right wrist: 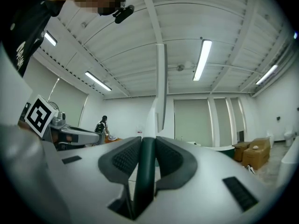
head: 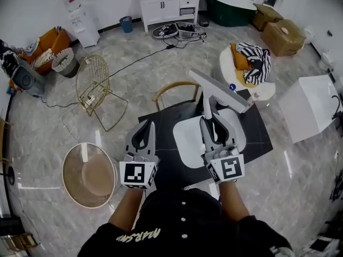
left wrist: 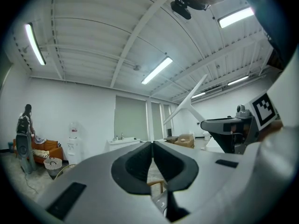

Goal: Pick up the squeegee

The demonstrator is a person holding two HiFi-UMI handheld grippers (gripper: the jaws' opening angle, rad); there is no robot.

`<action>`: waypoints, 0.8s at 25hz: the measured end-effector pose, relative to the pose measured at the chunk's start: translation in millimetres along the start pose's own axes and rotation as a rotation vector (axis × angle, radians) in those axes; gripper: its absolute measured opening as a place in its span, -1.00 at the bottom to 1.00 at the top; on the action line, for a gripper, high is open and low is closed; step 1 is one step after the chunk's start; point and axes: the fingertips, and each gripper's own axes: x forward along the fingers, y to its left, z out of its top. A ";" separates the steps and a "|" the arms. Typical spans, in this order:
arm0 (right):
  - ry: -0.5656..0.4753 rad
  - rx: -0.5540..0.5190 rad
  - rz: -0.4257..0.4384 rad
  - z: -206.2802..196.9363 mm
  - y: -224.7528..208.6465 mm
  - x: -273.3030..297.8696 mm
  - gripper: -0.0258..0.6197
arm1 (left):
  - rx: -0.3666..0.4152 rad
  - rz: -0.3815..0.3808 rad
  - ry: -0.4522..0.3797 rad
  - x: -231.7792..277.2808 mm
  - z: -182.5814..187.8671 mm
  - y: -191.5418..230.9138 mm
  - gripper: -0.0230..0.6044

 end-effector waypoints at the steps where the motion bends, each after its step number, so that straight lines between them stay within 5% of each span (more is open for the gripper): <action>1: -0.010 0.000 0.001 0.7 0.0 0.1 -0.64 | 0.001 0.000 0.000 -0.5 -0.4 -0.7 -0.86; 20: -0.004 0.026 0.028 -1.2 8.2 1.2 -0.64 | -0.012 -0.001 -0.014 -2.7 2.5 -4.4 -0.86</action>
